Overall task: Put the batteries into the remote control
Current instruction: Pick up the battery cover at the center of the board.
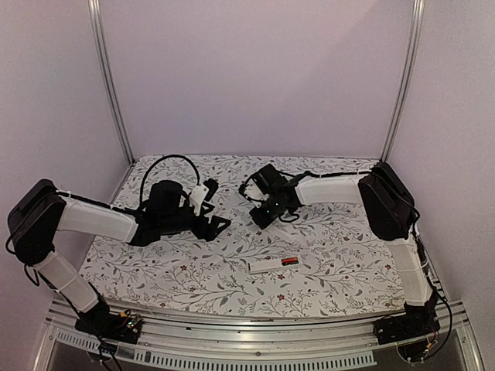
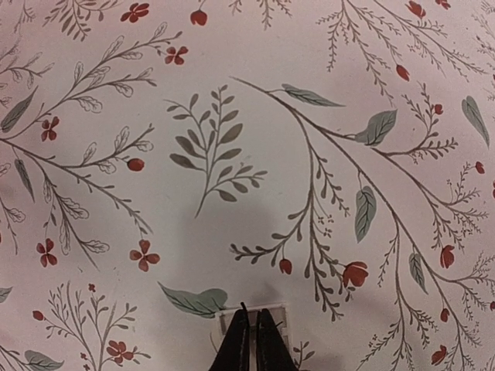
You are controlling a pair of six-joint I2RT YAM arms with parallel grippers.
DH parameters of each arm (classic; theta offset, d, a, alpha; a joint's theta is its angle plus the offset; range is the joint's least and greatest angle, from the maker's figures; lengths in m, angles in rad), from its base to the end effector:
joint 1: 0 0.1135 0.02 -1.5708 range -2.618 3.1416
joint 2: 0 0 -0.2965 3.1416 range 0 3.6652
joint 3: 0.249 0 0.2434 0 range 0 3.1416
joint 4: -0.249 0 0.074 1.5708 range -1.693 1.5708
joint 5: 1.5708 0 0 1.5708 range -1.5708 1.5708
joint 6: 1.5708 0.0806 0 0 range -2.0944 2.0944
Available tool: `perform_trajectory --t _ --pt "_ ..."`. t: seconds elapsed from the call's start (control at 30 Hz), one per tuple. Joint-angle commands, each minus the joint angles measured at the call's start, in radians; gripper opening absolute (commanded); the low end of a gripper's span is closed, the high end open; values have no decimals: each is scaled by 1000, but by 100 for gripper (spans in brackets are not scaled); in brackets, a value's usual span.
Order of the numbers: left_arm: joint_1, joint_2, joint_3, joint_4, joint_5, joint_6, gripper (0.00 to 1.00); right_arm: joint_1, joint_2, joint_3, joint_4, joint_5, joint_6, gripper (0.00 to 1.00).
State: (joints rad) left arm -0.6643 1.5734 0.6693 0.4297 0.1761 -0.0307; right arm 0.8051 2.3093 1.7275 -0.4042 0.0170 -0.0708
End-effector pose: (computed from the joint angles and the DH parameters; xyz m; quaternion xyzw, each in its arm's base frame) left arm 0.2670 -0.2270 0.1917 0.3084 0.7936 -0.2474 0.4625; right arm 0.3718 0.3847 0.1243 -0.4038 0.8682 0.0959 0.2720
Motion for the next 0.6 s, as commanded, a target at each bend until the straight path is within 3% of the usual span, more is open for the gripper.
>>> perform_trajectory --t 0.0,0.57 --pt "17 15 0 9 13 -3 84 5 42 -6 -26 9 0 3" --pt "16 17 5 11 14 -9 84 3 -84 -1 2 5 18 0"
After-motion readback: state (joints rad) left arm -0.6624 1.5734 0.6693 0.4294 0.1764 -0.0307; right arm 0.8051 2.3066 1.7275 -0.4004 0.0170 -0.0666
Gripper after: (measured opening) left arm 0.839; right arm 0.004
